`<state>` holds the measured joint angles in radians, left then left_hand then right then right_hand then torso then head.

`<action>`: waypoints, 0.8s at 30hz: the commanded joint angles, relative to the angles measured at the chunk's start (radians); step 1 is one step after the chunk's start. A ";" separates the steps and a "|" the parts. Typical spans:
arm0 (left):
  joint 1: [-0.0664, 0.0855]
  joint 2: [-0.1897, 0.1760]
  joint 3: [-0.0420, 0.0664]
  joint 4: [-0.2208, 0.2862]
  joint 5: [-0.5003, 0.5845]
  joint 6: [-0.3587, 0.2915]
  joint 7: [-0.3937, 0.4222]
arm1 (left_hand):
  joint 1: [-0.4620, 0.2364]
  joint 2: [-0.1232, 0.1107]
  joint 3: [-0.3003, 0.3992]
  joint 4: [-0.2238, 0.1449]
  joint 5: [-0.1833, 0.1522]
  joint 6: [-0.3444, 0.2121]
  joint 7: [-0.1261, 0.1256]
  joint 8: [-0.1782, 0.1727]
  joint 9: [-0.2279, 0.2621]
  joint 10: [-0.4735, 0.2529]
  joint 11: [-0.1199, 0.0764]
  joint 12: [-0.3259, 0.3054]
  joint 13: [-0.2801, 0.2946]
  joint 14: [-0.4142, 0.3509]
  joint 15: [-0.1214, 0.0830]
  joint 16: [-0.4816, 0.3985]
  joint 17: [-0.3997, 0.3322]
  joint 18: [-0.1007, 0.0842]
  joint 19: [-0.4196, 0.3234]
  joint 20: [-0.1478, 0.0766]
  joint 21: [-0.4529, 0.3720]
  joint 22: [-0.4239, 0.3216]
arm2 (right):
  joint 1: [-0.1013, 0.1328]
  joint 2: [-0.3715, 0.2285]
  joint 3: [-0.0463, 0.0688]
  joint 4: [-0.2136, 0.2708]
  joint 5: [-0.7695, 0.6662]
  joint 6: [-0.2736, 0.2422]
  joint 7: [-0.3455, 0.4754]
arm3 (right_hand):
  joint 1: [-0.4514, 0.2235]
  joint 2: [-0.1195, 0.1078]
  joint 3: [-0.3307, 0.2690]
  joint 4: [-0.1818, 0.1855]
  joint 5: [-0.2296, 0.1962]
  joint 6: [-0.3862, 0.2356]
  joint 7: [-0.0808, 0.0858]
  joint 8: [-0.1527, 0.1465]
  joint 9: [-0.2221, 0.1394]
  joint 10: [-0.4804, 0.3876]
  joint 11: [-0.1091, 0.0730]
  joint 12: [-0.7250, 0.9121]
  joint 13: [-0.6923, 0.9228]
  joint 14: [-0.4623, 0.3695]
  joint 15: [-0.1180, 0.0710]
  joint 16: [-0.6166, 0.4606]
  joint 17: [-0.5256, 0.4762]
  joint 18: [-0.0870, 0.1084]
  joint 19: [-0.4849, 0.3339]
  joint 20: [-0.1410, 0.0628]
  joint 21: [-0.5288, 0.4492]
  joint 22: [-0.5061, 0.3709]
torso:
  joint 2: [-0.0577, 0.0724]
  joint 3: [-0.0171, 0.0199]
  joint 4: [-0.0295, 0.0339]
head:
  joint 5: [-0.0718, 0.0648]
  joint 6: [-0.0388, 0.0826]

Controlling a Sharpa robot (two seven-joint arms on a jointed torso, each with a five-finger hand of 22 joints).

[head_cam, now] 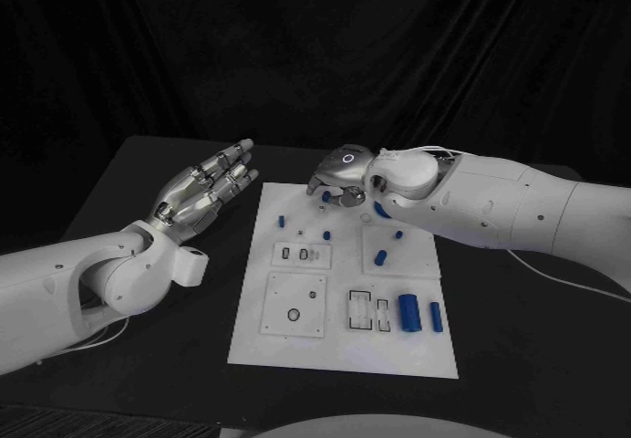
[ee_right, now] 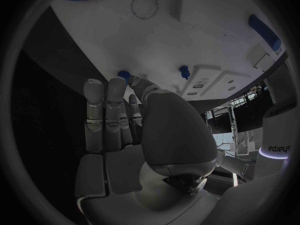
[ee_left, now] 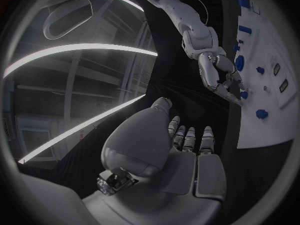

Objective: Assemble the parts on the task board

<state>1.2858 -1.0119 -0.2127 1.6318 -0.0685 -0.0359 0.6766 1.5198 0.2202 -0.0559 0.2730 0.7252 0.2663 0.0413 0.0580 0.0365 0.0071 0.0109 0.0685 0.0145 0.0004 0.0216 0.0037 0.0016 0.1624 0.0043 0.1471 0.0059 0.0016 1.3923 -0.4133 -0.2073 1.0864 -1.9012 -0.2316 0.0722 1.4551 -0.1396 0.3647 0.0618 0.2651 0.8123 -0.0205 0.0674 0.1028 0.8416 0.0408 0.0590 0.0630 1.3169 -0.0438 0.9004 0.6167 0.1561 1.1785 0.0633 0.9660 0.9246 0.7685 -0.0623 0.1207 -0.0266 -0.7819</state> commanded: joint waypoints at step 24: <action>0.002 -0.015 0.001 -0.002 -0.003 0.022 0.012 | 0.011 -0.001 0.006 0.000 0.004 0.002 0.008 0.005 0.001 0.003 0.008 0.005 0.002 0.000 0.010 -0.004 -0.002 0.019 -0.001 0.008 -0.003 0.001 | 0.108 -0.367 0.000 0.332 0.139 -0.128 -0.112 | -0.123 0.045 -0.155 0.069 -0.071 0.017 0.061 0.009 -0.011 0.460 -0.065 1.124 0.976 0.107 -0.037 0.365 0.480 -0.030 0.069 -0.033 0.072 0.159 | 0.000 0.0008 -0.0071 | -0.015 0.003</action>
<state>1.2858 -1.0275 -0.2128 1.6288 -0.0686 -0.0289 0.6759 1.5197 0.2202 -0.0560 0.2730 0.7252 0.2663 0.0413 0.0580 0.0363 0.0108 0.0145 0.0685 0.0145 -0.0033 0.0252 0.0037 0.0010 0.1624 0.0043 0.1470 0.0059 0.0017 1.4984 -0.7742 -0.2077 1.4106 -1.7949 -0.3548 0.0227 1.3543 -0.1005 0.2246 0.1175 0.2005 0.8290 0.0392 0.0746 0.0923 1.2081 -0.0194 0.8610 0.6881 1.3719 -0.0749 1.1309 0.9062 0.1556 1.2113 0.0369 0.9737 1.0188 0.7679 -0.0615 0.1168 -0.0405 -0.7793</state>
